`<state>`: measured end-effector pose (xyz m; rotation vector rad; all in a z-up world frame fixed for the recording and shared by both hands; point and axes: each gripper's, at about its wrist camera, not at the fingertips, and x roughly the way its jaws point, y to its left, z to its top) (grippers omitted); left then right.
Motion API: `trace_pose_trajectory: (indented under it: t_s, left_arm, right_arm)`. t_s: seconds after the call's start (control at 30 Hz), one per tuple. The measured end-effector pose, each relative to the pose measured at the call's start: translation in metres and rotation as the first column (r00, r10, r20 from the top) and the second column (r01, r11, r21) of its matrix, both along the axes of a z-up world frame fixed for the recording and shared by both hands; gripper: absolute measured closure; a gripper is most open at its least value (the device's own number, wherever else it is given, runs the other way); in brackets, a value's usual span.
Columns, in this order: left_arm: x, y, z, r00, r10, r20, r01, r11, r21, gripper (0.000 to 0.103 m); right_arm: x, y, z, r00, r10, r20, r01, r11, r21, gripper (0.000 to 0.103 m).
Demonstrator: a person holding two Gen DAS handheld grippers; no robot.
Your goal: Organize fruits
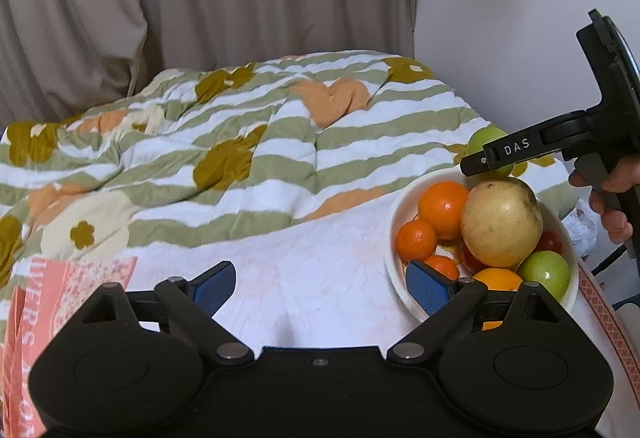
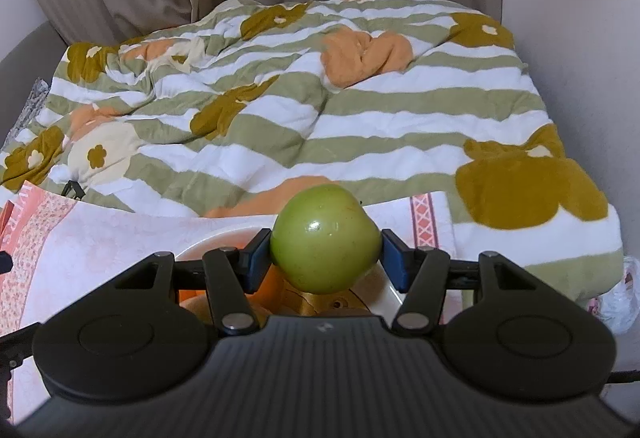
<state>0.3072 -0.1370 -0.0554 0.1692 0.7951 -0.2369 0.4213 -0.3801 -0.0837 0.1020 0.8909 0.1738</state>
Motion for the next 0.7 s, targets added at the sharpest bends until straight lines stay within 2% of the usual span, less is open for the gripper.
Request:
trace_pose_trajectory:
  t_s: [0.07,0.13,0.2,0.27,0.47,0.7]
  left_arm:
    - [-0.002,0.002,0.001,1.0,0.007,0.001,-0.007,1.0,-0.006,0.008]
    - [-0.003,0.002,0.002,1.0,0.012,0.005,-0.012,1.0,-0.005,0.008]
    - [-0.005,0.003,0.003,1.0,0.018,0.011,-0.018,1.0,-0.004,0.008]
    - [-0.008,0.004,0.005,1.0,0.025,0.015,-0.024,1.0,-0.007,0.008]
    - [-0.021,0.004,0.017,0.998,0.04,0.045,-0.04,0.999,-0.007,0.008]
    - [-0.051,0.003,0.044,0.99,0.056,0.126,-0.056,0.998,-0.005,0.008]
  right_arm:
    - [0.001,0.0,-0.002,1.0,-0.003,-0.001,0.003,1.0,0.009,0.03]
    - [-0.001,0.0,0.001,1.0,-0.002,0.029,0.001,1.0,0.03,0.023]
    - [-0.002,0.003,0.005,0.999,0.009,0.047,-0.01,1.0,0.024,0.007]
    - [-0.005,0.004,0.009,0.998,0.006,0.063,-0.007,1.0,0.014,0.0]
    - [-0.019,0.001,0.026,0.996,-0.01,0.087,0.008,1.0,0.023,0.0]
    - [-0.06,-0.001,0.065,0.988,-0.013,0.153,0.009,0.999,0.032,0.0]
